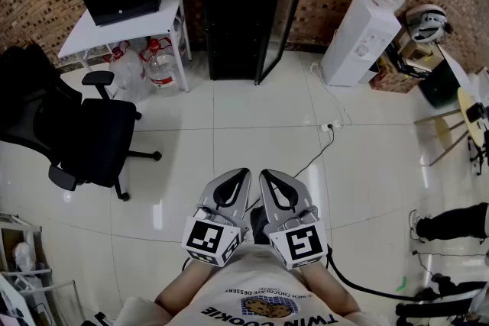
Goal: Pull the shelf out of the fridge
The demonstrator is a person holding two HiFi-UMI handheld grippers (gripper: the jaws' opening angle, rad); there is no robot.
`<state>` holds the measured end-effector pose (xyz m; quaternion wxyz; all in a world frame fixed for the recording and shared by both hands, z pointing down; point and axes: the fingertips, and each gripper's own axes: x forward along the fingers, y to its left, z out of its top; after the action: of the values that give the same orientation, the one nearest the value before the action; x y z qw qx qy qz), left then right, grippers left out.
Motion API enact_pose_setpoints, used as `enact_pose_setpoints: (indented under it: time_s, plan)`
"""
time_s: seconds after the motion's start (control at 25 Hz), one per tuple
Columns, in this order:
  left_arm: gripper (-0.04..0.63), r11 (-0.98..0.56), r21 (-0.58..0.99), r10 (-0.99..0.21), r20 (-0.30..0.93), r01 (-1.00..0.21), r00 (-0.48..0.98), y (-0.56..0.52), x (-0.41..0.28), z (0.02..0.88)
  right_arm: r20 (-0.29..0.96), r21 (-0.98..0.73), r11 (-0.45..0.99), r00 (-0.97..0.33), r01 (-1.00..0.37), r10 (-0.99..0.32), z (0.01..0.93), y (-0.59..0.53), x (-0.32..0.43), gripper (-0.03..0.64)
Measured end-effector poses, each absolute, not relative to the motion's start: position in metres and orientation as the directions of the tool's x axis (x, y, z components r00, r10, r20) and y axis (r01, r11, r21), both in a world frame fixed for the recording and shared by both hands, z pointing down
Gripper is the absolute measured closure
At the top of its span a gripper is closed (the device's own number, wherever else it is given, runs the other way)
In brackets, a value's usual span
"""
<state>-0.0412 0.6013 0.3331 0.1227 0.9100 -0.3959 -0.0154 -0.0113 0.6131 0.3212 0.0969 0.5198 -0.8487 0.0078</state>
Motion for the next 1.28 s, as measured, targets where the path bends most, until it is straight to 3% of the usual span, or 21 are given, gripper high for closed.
enact_pose_setpoints:
  time_s: [1.28]
  plan:
    - [0.595,-0.593,0.169,-0.779,0.125,-0.787,0.614,0.341,0.008,0.334,0.134,-0.003,0.544,-0.539,-0.839,-0.831,0.315,0.344,0.034,0.612]
